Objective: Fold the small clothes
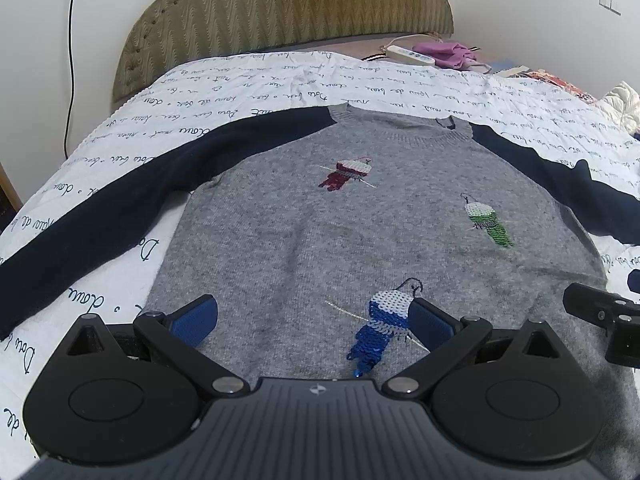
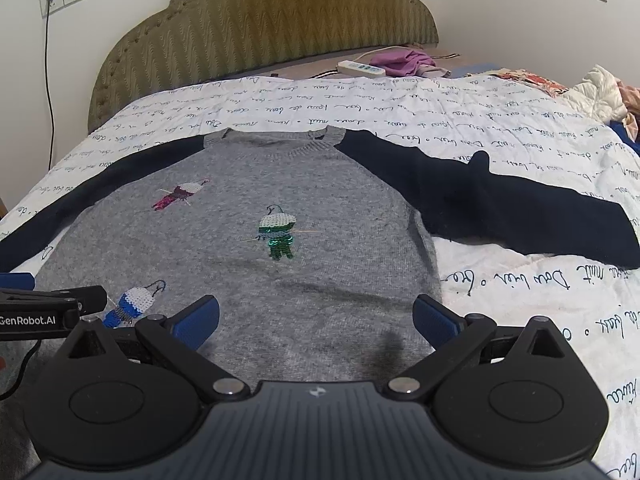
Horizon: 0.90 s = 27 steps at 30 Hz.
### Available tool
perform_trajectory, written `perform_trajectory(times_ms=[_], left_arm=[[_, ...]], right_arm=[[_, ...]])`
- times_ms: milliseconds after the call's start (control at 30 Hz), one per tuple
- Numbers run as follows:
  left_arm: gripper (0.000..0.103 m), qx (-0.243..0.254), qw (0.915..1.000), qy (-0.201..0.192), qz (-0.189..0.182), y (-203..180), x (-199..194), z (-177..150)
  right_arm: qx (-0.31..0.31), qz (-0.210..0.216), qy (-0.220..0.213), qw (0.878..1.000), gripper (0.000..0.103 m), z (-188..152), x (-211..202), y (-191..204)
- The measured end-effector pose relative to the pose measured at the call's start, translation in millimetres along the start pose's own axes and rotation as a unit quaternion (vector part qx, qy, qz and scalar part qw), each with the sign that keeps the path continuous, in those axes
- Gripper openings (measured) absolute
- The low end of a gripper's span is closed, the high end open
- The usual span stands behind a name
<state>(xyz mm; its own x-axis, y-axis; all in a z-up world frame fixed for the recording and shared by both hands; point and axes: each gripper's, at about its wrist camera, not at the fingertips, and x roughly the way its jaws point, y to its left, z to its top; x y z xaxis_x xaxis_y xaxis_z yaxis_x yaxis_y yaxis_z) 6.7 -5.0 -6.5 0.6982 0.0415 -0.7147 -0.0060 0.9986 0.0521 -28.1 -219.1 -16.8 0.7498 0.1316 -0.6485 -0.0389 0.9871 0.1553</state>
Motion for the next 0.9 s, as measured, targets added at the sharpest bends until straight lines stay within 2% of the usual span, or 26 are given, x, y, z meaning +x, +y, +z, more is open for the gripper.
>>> perform_trajectory(times_ms=[267, 500, 667, 900], left_arm=[[0.102, 0.012, 0.9999, 0.000, 0.003, -13.2, 1.4, 2.0], [0.102, 0.025, 0.9997, 0.000, 0.005, -25.7, 2.3, 3.5], [0.102, 0.034, 0.9994, 0.000, 0.007, -34.4, 3.4, 5.2], [0.102, 0.044, 0.9990, -0.001, 0.004, -47.1, 5.6, 8.7]], right_arm=[[-0.026, -0.007, -0.022, 0.999, 0.103, -2.6, -4.3, -3.3], [-0.014, 0.005, -0.022, 1.000, 0.103, -1.6, -4.3, -13.9], [0.022, 0.037, -0.009, 0.999, 0.103, -1.7, -3.5, -28.3], [0.034, 0.049, -0.021, 0.998, 0.103, -0.9, -7.2, -39.8]])
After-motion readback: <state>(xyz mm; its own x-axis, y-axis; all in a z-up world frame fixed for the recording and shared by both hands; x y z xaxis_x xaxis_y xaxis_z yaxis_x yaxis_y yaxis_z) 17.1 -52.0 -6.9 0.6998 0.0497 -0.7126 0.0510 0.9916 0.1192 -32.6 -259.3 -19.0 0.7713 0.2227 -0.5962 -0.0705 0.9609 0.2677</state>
